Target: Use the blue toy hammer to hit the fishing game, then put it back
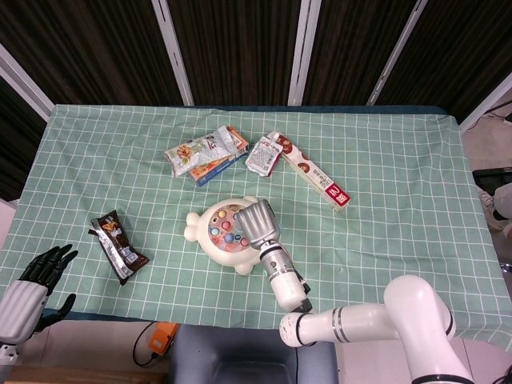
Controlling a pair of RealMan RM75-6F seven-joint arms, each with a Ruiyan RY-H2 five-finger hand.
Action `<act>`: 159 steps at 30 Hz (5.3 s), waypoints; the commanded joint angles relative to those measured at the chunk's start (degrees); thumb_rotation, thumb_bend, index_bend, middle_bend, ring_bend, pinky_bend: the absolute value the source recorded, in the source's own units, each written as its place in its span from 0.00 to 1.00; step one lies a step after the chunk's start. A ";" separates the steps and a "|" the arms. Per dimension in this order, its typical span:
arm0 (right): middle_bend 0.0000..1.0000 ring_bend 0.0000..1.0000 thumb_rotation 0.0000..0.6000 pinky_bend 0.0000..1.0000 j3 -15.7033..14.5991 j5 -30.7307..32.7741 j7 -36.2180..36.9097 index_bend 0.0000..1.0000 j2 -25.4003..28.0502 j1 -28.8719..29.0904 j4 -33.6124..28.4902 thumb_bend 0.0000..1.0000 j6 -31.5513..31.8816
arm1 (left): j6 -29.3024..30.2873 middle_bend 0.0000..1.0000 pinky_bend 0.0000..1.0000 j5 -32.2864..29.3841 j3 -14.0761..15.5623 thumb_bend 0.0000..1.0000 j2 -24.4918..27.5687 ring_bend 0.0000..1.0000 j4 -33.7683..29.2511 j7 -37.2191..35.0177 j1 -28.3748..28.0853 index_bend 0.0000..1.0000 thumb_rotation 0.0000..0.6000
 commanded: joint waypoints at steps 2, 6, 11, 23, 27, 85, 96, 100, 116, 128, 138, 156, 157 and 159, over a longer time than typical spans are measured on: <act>0.69 0.69 1.00 0.70 0.38 -0.58 0.48 0.96 0.67 -0.23 -0.81 0.61 0.56 | 0.04 0.03 0.13 0.00 -0.02 0.42 0.00 0.02 0.00 -0.02 0.00 0.00 1.00; 0.69 0.69 1.00 0.70 0.68 -0.57 0.43 0.96 1.94 -0.66 -2.02 0.61 1.50 | -0.03 0.03 0.13 0.10 0.03 0.42 -0.06 0.02 -0.02 0.15 -0.01 0.00 1.00; 0.69 0.69 1.00 0.70 0.52 -0.15 0.37 0.96 2.96 -1.16 -2.11 0.61 1.68 | -0.17 0.03 0.13 0.10 0.04 0.42 -0.12 0.02 -0.13 0.47 -0.06 0.00 1.00; 0.69 0.69 1.00 0.70 -0.31 1.49 0.22 0.96 2.15 -1.30 1.02 0.61 -0.47 | -0.33 0.03 0.13 -0.08 -0.04 0.42 -0.15 0.02 -0.11 0.44 -0.15 0.00 1.00; 0.69 0.69 1.00 0.70 -0.36 1.82 0.14 0.96 2.06 -1.39 1.26 0.61 -0.61 | -0.20 0.03 0.13 -0.04 -0.02 0.42 -0.05 0.02 -0.14 0.27 -0.11 0.00 1.00; 0.69 0.65 1.00 0.68 -15.75 -49.43 67.25 0.92 17.28 -32.32 22.37 0.55 -15.30 | -2.73 0.03 0.13 -1.48 -0.33 0.42 -0.96 0.03 -1.53 3.92 -0.87 0.00 1.00; 0.69 0.60 1.00 0.62 -15.19 -51.62 69.77 0.83 18.25 -32.65 21.94 0.45 -16.97 | -2.80 0.03 0.13 -1.28 -0.19 0.42 -0.88 0.03 -1.73 4.00 -0.91 0.00 1.00; 0.67 0.60 1.00 0.61 -14.92 -52.25 70.46 0.80 18.56 -32.78 21.78 0.43 -17.09 | -2.87 0.03 0.13 -1.06 -0.05 0.42 -0.90 0.03 -1.73 4.17 -0.92 0.00 1.00; 0.63 0.59 1.00 0.60 -13.68 -52.40 70.39 0.76 18.92 -33.42 21.73 0.43 -17.93 | -2.71 0.03 0.13 -1.15 -0.10 0.42 -0.80 0.03 -1.70 3.96 -0.88 0.00 1.00; 0.63 0.59 1.00 0.60 -12.93 -52.99 73.45 0.76 18.45 -33.63 22.84 0.42 -18.88 | -2.76 0.03 0.13 -1.21 -0.10 0.42 -0.85 0.03 -1.69 4.06 -0.88 0.00 1.00; 0.62 0.59 1.00 0.59 -12.76 -53.51 74.52 0.74 18.27 -33.77 24.10 0.42 -19.49 | -2.89 0.03 0.13 -1.22 -0.08 0.42 -0.88 0.03 -1.75 4.30 -0.92 0.00 1.00; 0.60 0.58 1.00 0.58 -12.14 -53.71 76.73 0.71 17.65 -34.09 25.97 0.41 -20.01 | -2.96 0.03 0.13 -1.30 -0.10 0.42 -0.90 0.03 -1.81 4.51 -0.93 0.00 1.00; 0.59 0.58 1.00 0.58 -12.11 -53.71 76.90 0.71 17.62 -34.10 26.11 0.41 -20.08 | -2.97 0.03 0.13 -1.28 -0.09 0.42 -0.91 0.03 -1.82 4.56 -0.93 0.00 1.00; 0.59 0.58 1.00 0.58 -12.08 -53.73 77.28 0.71 17.54 -34.14 26.36 0.41 -20.17 | -2.99 0.03 0.13 -1.25 -0.07 0.42 -0.94 0.03 -1.83 4.65 -0.94 0.00 1.00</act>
